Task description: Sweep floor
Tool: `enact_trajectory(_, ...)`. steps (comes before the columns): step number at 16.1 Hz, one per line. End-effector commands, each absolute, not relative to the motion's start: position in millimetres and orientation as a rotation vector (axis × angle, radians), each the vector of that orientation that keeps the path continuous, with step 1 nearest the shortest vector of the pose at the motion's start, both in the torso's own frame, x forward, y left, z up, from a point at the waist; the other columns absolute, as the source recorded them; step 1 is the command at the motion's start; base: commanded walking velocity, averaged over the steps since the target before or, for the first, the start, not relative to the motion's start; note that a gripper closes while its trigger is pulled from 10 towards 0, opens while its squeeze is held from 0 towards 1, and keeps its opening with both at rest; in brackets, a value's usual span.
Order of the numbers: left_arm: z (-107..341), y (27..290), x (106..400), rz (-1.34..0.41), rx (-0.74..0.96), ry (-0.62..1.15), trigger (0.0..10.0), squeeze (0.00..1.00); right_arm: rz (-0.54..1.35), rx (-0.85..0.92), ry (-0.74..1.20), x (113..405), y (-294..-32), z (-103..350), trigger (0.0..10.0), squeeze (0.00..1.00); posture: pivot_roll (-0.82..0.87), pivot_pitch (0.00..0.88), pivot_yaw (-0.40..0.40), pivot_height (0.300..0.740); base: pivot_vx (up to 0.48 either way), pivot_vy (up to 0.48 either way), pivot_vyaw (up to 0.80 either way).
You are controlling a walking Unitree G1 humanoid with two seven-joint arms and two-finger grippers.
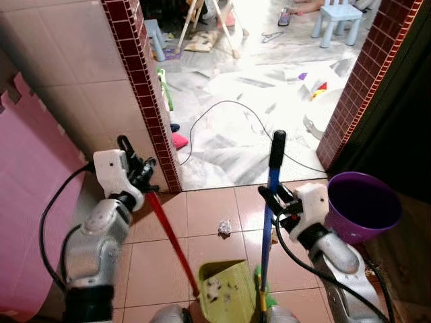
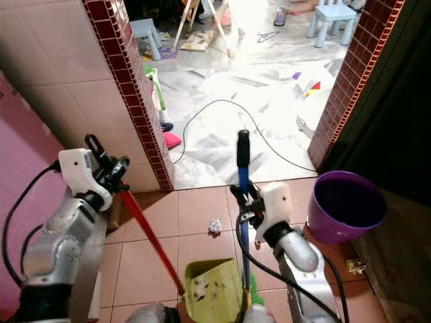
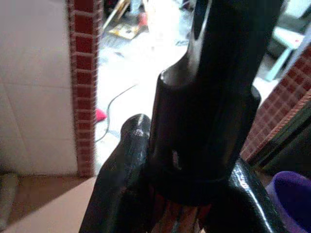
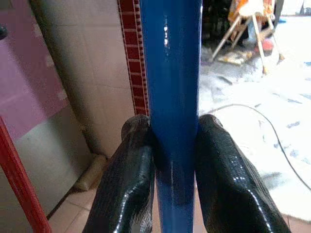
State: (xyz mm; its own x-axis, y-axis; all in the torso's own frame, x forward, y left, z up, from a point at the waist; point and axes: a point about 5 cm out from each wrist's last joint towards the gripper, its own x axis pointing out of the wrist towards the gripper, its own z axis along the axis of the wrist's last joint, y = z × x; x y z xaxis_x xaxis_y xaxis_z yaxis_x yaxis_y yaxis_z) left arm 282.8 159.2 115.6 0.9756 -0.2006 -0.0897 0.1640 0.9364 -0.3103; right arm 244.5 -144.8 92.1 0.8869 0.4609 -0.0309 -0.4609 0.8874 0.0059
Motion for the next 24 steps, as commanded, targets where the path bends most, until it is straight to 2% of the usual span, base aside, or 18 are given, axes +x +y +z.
enact_trajectory(1, 131.9, 140.0, 277.1, -0.259, -0.383, 0.017, 10.0, 0.00, 0.505, -0.037, -0.061, 255.7, -133.6, 105.7, 10.0, 0.00, -0.15, 0.000, 0.098, 0.740, 0.000, 0.000, 0.00)
enact_trajectory(5, 124.1, 141.2, 261.2, -0.221, -0.330, 0.011, 10.0, 0.00, 0.350, -0.010, -0.179, 275.6, -143.8, 131.2, 10.0, 0.00, -0.15, 0.000, 0.089, 0.740, 0.000, 0.000, 0.00)
enact_trajectory(9, 115.6, 143.7, 270.8, -0.246, -0.274, 0.029, 10.0, 0.00, 0.569, -0.058, -0.280, 272.3, -111.6, 153.6, 10.0, 0.00, -0.16, 0.000, 0.088, 0.740, 0.000, 0.000, 0.00)
enact_trajectory(13, 115.4, 134.6, 275.9, -0.257, -0.264, 0.029, 10.0, 0.00, 0.528, 0.006, -0.312, 277.0, -113.0, 168.6, 10.0, 0.00, -0.16, 0.000, 0.104, 0.740, 0.000, 0.000, 0.00)
enact_trajectory(15, 112.7, 131.7, 274.8, -0.257, -0.271, 0.044, 10.0, 0.00, 0.459, -0.001, -0.217, 280.3, -120.7, 152.4, 10.0, 0.00, -0.16, 0.000, 0.106, 0.740, 0.000, 0.000, 0.00)
enact_trajectory(17, 111.4, 130.1, 275.6, -0.229, -0.281, 0.053, 10.0, 0.00, 0.371, 0.067, -0.121, 279.6, -130.4, 129.0, 10.0, 0.00, -0.14, 0.000, 0.100, 0.740, 0.000, 0.000, -0.80)
enact_trajectory(21, 112.2, 133.0, 276.9, -0.227, -0.299, 0.052, 10.0, 0.00, 0.350, 0.082, -0.121, 279.8, -127.0, 126.1, 10.0, 0.00, -0.14, 0.000, 0.100, 0.740, 0.000, 0.000, -0.80)
enact_trajectory(24, 113.1, 134.1, 278.9, -0.228, -0.303, 0.051, 10.0, 0.00, 0.340, 0.162, -0.124, 281.3, -126.4, 129.6, 10.0, 0.00, -0.14, 0.000, 0.099, 0.740, 0.000, 0.000, -0.80)
